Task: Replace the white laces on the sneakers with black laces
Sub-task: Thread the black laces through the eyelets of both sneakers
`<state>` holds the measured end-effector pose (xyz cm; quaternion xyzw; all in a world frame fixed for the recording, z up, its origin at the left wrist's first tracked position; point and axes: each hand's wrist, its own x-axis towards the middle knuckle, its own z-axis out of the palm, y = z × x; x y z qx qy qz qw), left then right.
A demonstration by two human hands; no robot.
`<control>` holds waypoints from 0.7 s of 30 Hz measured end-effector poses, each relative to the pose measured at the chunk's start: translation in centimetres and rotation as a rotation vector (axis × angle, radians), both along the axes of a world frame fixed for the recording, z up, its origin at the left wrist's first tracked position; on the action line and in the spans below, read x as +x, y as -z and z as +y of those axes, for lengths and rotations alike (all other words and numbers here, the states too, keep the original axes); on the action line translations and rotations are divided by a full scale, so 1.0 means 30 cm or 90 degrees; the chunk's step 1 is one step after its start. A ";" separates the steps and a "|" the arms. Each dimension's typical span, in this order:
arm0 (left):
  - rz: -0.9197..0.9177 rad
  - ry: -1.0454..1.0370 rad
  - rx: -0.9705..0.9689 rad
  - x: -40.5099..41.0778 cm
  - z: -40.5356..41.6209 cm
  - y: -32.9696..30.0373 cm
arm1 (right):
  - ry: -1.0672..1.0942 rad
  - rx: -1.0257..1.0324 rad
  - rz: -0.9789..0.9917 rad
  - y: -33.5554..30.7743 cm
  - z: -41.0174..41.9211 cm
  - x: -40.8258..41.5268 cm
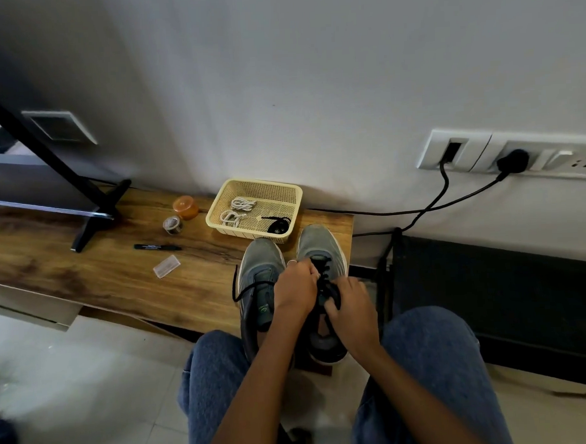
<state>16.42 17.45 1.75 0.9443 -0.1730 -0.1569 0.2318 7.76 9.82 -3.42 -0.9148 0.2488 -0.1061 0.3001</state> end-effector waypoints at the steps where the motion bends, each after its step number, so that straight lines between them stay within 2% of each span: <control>1: 0.009 -0.017 -0.019 -0.003 0.002 0.003 | 0.005 -0.005 -0.001 0.001 0.004 0.001; 6: 0.040 -0.050 -0.050 -0.004 0.005 0.007 | 0.029 -0.006 -0.009 0.004 0.017 0.007; 14: -0.021 -0.029 -0.009 -0.004 -0.015 0.011 | 0.009 -0.016 0.001 0.006 0.007 0.003; 21: 0.023 -0.017 -0.030 0.005 -0.016 0.021 | 0.036 -0.054 -0.020 0.003 0.031 0.005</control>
